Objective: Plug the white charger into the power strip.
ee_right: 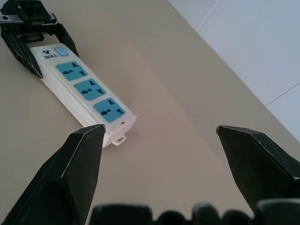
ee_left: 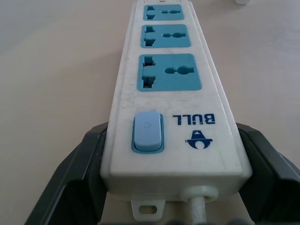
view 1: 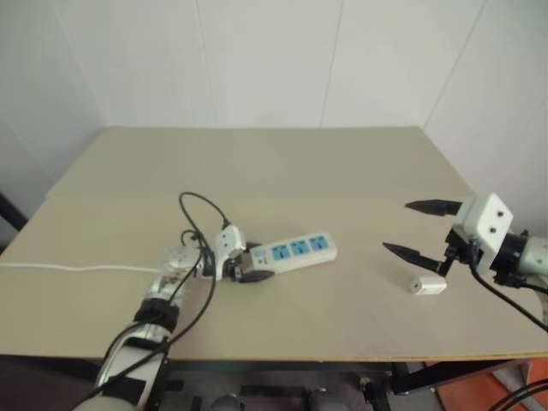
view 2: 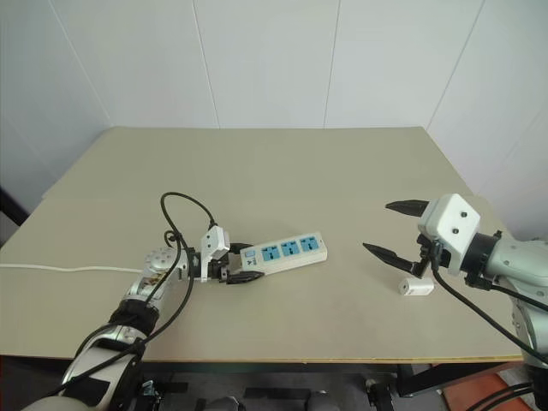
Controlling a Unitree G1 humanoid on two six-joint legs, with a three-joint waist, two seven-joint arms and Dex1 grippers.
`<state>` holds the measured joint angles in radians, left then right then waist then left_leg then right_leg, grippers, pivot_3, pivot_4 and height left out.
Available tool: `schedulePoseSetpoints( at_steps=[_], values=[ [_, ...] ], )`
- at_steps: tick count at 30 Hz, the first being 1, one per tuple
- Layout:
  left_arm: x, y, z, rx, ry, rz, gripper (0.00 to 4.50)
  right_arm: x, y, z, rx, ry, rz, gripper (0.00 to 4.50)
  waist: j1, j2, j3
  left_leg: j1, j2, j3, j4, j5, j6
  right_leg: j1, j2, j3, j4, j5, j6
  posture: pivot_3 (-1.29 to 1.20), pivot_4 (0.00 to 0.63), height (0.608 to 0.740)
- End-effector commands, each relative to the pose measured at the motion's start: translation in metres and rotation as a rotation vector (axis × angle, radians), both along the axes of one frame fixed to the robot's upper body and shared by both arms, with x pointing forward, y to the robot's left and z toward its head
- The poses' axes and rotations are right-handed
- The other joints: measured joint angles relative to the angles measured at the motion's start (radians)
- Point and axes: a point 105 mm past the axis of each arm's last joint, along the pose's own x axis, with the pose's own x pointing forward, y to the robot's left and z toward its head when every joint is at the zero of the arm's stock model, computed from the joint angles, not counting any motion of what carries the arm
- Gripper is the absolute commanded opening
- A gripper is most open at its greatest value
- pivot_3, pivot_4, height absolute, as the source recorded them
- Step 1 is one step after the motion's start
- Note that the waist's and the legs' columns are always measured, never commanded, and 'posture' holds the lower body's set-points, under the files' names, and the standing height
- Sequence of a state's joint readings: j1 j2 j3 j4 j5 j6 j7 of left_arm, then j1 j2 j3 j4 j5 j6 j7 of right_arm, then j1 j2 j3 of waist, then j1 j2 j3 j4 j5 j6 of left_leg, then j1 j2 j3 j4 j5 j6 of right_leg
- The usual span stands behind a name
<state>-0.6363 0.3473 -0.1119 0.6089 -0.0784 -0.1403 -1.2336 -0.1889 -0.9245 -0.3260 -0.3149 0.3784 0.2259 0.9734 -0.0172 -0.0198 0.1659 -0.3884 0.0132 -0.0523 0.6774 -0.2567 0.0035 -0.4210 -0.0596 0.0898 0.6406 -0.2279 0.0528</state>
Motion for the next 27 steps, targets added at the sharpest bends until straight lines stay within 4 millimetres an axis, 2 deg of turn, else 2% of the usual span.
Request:
schedulePoseSetpoints(
  at_steps=[1,5,7,9,16,22,27],
  values=[
    [-0.007,-0.01,0.012,0.008,-0.049,-0.061,3.29,-0.002,0.005,0.013,0.004,-0.05,0.026,4.5,0.003,0.0,0.0,0.0,0.0,0.0,0.0,0.0,0.0,0.0,0.0,0.0,0.0,0.0,0.0,0.0,0.15,0.74],
    [-0.011,-0.007,0.002,0.061,-0.03,-0.074,3.29,-0.002,0.006,0.013,0.004,-0.05,0.031,4.5,0.003,0.0,0.0,0.0,0.0,0.0,0.0,0.0,0.0,0.0,0.0,0.0,0.0,0.0,0.0,0.0,0.15,0.74],
    [-0.01,-0.006,0.003,0.048,-0.019,-0.066,4.04,-0.003,0.006,0.013,0.004,-0.049,0.035,4.5,0.002,0.0,0.0,0.001,0.0,0.0,0.0,0.0,0.0,0.001,0.0,0.0,0.0,0.0,0.0,0.0,0.15,0.74],
    [-0.01,-0.006,0.008,0.031,-0.02,-0.07,4.48,-0.003,0.007,0.013,0.005,-0.044,0.039,4.5,0.001,0.0,0.0,0.001,0.0,0.0,0.0,0.0,0.0,0.001,0.0,0.0,0.0,0.0,0.0,0.0,0.15,0.74],
    [-0.012,-0.007,0.038,-0.194,-0.054,-0.075,4.48,-0.006,0.007,0.011,0.012,-0.022,0.054,4.5,0.002,0.0,0.0,0.0,0.0,0.0,0.0,0.0,0.0,0.0,0.0,0.0,0.0,0.0,0.0,0.0,0.15,0.74],
    [-0.015,0.001,0.027,-0.147,-0.016,-0.097,4.48,-0.005,0.009,0.013,0.017,-0.026,0.063,4.5,-0.001,0.0,0.0,0.001,0.0,0.0,0.0,0.0,0.0,0.001,0.0,0.0,0.0,0.0,0.0,0.0,0.15,0.74],
    [-0.013,0.0,0.015,-0.124,-0.017,-0.099,4.48,-0.006,0.008,0.013,0.019,-0.025,0.061,4.5,0.001,0.0,0.0,0.001,0.0,0.0,0.0,0.0,0.0,0.001,0.0,0.0,0.0,0.0,0.0,0.0,0.15,0.74]
  ],
)
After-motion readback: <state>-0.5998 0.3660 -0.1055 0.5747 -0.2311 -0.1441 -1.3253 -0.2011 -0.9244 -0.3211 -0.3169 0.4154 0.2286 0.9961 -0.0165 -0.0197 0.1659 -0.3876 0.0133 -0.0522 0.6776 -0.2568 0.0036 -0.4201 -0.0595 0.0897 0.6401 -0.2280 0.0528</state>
